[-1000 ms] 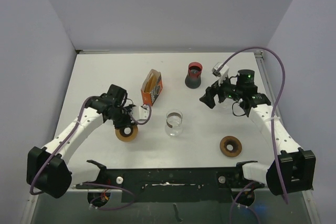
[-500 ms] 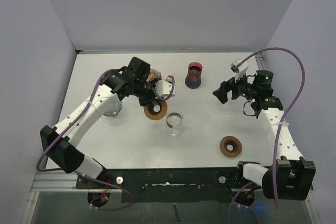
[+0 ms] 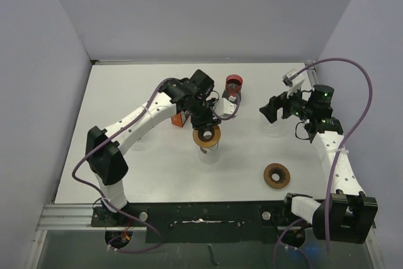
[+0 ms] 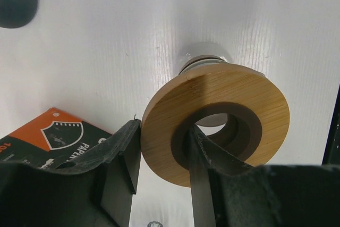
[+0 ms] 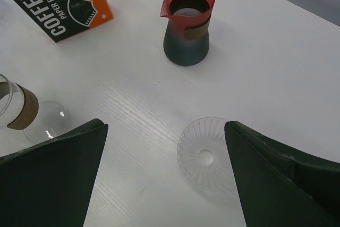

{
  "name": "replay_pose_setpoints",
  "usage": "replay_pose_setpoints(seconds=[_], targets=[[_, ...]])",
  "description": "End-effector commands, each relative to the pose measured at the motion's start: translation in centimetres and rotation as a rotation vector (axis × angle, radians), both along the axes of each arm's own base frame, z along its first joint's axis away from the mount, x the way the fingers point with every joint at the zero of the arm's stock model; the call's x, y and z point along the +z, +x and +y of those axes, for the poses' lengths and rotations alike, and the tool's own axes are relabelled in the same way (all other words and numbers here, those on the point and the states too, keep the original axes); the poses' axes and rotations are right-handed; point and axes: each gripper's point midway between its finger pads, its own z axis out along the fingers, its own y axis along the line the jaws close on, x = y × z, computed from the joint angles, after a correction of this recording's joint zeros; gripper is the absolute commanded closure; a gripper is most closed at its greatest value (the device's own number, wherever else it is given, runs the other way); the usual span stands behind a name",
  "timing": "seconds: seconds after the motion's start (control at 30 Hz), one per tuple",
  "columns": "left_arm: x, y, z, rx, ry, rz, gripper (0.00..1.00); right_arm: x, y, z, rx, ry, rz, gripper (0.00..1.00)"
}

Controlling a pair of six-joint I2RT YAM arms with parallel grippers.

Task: Place the coffee filter in the dripper
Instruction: Place the dripper holder onto the coffee server.

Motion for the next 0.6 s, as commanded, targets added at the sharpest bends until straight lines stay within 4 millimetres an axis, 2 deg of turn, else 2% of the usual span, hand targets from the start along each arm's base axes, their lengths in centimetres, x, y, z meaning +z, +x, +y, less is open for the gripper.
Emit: replay_pose_setpoints(seconds=[0.0,0.23,0.57], targets=[[0.6,0.7,-0.6,0.032,0.004,0.005,0.81,2.0,-0.1,0.3,0.021,0.003,-0.085,0.02],[-1.0,1.2,-0.7,0.087,0.073,0.072,0.81,1.7,-0.1,0.2,0.02,0.003,-0.077,0.02],[-2.5,1.2,-1.2,0.1,0.105,0.105,0.8,2.4,-0.4,0.2,0.018,-0.001,-0.099,0.02]])
